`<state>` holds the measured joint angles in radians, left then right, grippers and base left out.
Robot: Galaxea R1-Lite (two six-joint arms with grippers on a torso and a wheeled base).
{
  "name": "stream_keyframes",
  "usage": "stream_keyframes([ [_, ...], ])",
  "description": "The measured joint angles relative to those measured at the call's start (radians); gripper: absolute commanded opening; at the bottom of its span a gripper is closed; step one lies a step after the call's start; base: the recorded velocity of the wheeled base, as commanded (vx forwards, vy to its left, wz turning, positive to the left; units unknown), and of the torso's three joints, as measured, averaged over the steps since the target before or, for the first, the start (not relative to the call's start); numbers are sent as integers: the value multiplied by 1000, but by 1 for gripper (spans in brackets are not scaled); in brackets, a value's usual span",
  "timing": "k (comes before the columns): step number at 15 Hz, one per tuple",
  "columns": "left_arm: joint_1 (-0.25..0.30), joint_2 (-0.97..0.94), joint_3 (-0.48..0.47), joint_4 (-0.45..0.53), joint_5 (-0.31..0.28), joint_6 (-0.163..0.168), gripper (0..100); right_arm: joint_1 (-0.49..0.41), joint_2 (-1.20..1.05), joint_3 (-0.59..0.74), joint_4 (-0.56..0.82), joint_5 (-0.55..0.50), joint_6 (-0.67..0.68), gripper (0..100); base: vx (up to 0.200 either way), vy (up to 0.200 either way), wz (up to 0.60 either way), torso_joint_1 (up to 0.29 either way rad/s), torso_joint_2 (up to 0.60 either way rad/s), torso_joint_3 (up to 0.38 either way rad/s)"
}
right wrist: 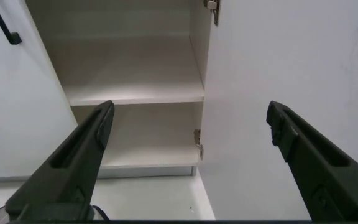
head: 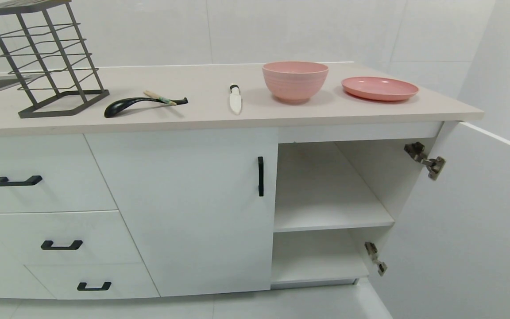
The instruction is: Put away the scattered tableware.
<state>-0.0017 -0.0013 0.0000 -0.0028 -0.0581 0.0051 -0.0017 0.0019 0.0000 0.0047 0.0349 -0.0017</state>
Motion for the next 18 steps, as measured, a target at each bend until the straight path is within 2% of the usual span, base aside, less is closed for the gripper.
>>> stream_keyframes([
  [2,0,0,0,0,2,-1,100,0,0,0,0,0,0,100,0,-200,0,5,-2,2],
  [11,0,0,0,0,0,0,100,0,-1,0,0,0,0,100,0,0,0,0,0,0],
  [16,0,0,0,1,-3,3,100,0,-1,0,3,0,0,100,0,0,0,206,-99,-91],
  [18,0,0,0,1,-3,1,100,0,-1,-1,2,0,0,100,0,0,0,264,-425,-222],
])
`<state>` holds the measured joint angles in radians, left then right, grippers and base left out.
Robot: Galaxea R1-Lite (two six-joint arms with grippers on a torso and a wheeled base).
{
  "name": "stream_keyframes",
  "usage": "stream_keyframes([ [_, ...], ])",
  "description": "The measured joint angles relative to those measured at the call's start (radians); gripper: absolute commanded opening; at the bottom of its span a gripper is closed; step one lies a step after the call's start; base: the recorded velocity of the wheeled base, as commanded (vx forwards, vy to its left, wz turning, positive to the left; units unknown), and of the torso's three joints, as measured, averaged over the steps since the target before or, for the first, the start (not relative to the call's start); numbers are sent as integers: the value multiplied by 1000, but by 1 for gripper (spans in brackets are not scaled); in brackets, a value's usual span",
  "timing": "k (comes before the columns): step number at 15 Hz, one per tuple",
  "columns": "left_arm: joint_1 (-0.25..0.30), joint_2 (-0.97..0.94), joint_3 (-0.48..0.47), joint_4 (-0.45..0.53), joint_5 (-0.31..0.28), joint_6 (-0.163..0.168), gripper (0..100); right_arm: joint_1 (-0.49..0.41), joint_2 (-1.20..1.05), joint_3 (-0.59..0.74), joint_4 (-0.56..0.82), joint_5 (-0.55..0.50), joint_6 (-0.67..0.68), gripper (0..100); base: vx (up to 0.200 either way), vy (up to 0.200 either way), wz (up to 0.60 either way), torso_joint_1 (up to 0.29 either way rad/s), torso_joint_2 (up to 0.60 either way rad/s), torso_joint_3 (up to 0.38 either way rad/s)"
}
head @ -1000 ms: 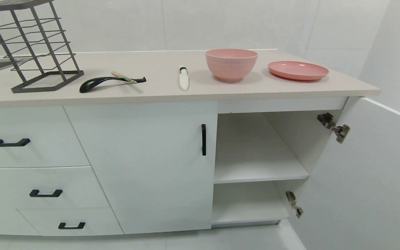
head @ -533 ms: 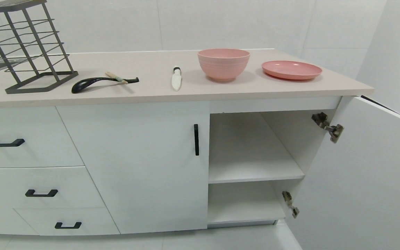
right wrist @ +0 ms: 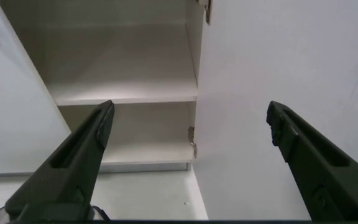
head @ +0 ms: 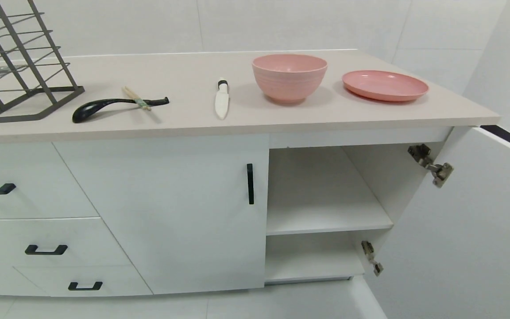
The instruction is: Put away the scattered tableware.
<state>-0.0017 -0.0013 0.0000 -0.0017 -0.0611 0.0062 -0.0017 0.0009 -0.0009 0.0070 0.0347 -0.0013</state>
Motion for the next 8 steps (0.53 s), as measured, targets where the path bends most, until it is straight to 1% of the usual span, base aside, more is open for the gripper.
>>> stream_keyframes([
  [3,0,0,0,-2,0,0,100,0,0,-1,-3,0,0,100,0,0,0,186,-663,-170],
  [6,0,0,0,-1,0,0,100,0,0,-1,-1,0,0,100,0,0,0,240,-492,-214],
  [7,0,0,0,-1,0,0,100,0,0,0,-1,0,0,100,0,0,0,188,-481,-232],
  [8,0,0,0,0,0,0,100,0,0,0,0,0,0,100,0,0,0,56,-466,-212],
])
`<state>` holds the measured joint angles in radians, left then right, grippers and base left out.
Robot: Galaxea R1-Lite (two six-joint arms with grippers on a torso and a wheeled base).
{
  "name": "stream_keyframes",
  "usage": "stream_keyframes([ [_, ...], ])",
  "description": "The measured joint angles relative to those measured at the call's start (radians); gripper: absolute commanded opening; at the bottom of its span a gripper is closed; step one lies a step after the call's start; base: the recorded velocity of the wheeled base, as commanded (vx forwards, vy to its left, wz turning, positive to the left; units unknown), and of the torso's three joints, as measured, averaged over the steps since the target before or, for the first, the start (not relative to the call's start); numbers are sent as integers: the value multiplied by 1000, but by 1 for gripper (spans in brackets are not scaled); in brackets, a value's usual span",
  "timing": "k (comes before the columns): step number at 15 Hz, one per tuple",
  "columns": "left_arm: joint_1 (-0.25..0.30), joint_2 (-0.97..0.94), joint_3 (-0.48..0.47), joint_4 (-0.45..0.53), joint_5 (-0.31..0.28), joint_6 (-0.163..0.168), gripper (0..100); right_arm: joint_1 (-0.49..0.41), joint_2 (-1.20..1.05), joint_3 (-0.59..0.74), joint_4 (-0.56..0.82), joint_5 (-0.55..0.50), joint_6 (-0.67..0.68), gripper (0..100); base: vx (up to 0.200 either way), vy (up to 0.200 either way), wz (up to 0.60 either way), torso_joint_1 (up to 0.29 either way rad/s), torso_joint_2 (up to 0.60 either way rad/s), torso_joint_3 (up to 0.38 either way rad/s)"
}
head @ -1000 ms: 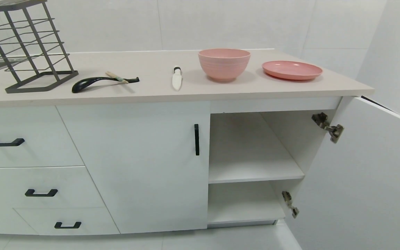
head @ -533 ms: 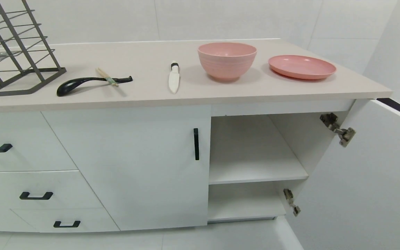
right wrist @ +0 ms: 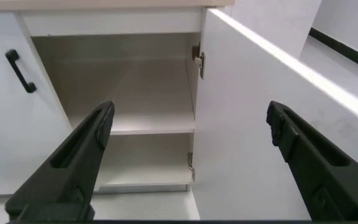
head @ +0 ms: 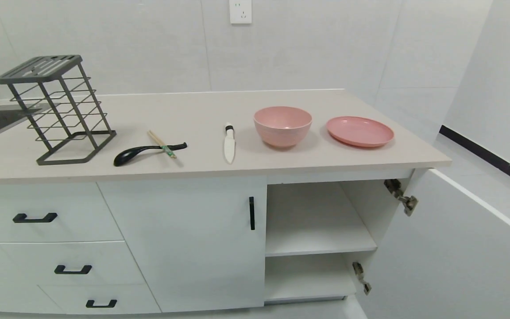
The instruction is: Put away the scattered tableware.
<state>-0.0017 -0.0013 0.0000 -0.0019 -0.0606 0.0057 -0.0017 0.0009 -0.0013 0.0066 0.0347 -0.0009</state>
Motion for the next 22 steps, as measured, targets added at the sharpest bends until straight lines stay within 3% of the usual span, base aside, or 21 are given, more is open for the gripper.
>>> stream_keyframes([
  [9,0,0,0,-1,1,0,100,0,0,0,-1,0,0,100,0,0,0,275,-452,-213],
  [13,0,0,0,0,0,0,100,0,0,0,0,0,0,100,0,0,0,32,-49,-22],
  [18,0,0,0,0,1,2,100,0,0,0,0,0,0,100,0,0,-600,4,1,1],
  [22,0,0,0,-1,0,0,100,0,0,0,0,0,0,100,50,0,0,1,-2,2],
])
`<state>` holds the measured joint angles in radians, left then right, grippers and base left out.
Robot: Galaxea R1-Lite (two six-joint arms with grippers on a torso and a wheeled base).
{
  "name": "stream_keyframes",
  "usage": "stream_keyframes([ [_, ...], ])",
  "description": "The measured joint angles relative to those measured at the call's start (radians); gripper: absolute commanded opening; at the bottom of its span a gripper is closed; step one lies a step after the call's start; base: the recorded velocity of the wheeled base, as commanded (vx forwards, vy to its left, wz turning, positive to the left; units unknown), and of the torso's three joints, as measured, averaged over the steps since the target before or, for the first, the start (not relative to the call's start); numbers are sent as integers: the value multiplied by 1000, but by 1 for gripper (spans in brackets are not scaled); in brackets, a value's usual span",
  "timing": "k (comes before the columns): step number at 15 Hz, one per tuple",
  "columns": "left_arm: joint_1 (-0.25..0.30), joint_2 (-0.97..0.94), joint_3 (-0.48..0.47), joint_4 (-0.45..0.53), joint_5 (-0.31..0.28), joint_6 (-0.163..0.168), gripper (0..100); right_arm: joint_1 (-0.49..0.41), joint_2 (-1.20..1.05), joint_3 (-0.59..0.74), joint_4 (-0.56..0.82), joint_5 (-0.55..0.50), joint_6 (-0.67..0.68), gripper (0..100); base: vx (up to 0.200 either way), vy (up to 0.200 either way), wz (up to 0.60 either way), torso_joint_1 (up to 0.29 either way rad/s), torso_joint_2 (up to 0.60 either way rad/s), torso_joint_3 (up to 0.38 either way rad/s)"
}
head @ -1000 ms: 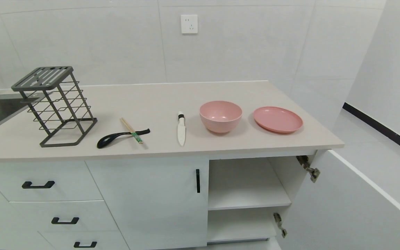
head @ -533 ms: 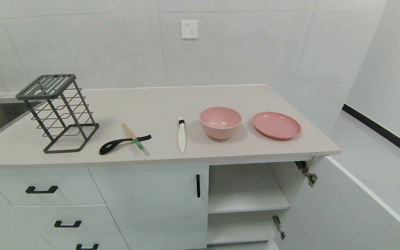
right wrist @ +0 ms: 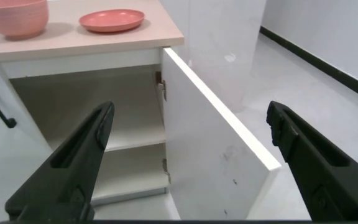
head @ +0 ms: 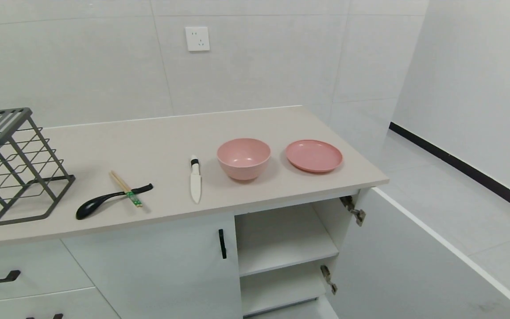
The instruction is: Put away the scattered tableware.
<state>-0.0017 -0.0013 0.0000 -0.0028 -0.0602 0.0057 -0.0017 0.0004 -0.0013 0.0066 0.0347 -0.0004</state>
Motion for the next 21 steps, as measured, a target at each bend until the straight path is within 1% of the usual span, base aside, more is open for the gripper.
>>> stream_keyframes([
  [2,0,0,0,0,3,1,100,0,0,0,-1,0,0,100,200,0,0,0,-3,7],
  [9,0,0,0,0,-1,2,100,0,0,0,-1,-1,0,100,0,0,0,0,0,0],
  [11,0,0,0,0,-1,0,100,0,0,0,-1,-2,0,100,0,0,600,0,0,-2],
  [21,0,0,0,1,-2,0,100,0,0,0,1,-1,0,100,0,0,0,12,-22,-10],
])
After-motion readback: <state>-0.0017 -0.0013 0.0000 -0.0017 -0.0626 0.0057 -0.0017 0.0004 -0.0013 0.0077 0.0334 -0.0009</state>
